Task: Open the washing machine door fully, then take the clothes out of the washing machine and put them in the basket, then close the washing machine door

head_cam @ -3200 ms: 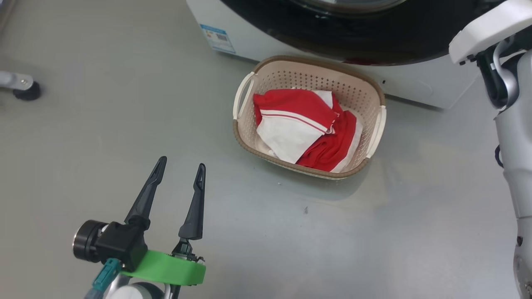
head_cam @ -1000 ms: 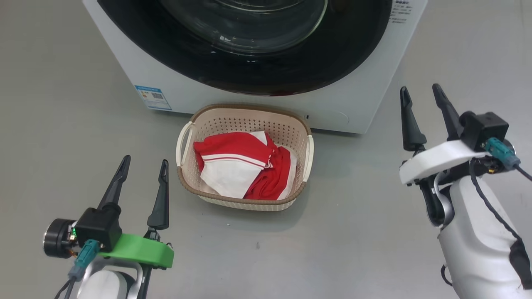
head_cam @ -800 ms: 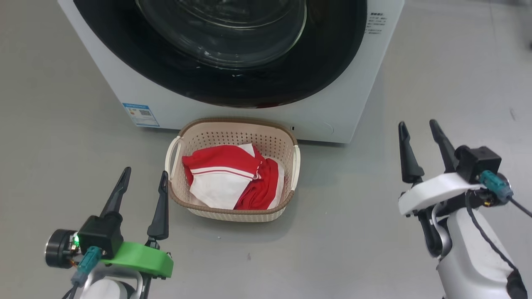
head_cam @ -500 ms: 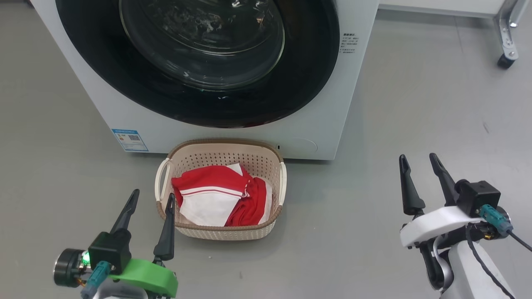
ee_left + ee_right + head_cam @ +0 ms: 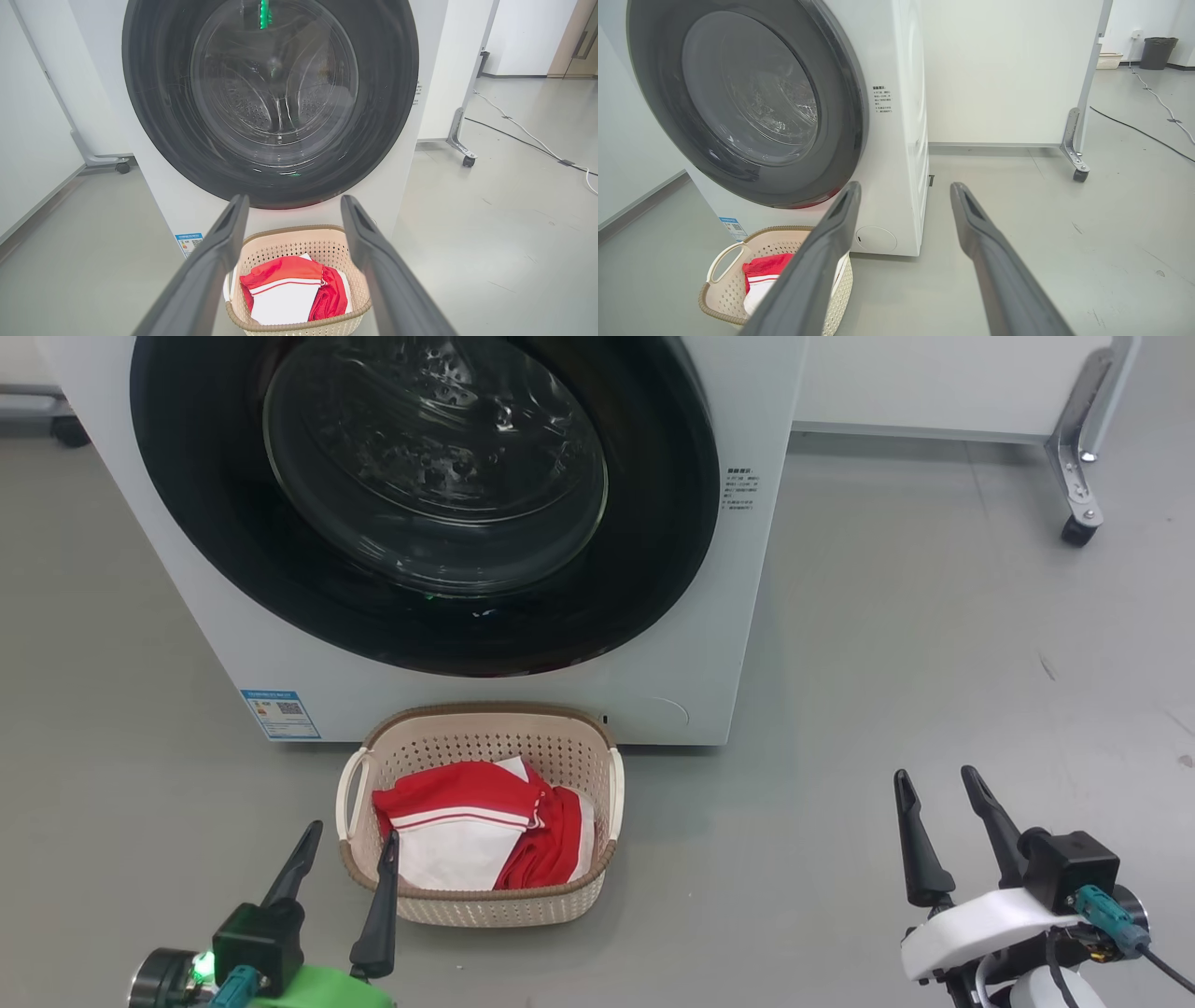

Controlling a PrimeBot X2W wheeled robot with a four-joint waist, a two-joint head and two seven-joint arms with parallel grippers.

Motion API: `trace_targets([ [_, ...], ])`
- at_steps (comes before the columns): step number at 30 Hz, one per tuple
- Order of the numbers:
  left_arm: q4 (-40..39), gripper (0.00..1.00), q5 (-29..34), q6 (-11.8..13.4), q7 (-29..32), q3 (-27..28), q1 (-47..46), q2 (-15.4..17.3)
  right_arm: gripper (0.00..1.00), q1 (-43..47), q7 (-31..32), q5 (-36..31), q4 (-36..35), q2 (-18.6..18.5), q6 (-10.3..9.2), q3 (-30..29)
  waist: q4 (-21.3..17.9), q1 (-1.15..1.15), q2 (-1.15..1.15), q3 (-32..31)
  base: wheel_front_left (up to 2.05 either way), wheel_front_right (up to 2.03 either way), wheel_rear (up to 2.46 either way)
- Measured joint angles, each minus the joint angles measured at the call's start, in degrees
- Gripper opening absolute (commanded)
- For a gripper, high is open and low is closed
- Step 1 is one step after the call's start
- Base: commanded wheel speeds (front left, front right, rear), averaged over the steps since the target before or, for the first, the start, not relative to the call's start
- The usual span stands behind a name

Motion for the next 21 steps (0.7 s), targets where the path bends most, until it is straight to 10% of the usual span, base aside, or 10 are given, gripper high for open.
trace_targets([
  [21, -3.49, 1.00, 0.01, 0.63, 1.47, 0.10, 2.46, 0.45, 1.00, 6.03, 0.00, -0.07, -6.38, 0.63, -1.03, 0.38, -0.57, 0.00, 0.00, -1.22, 0.00, 0.00, 0.00],
])
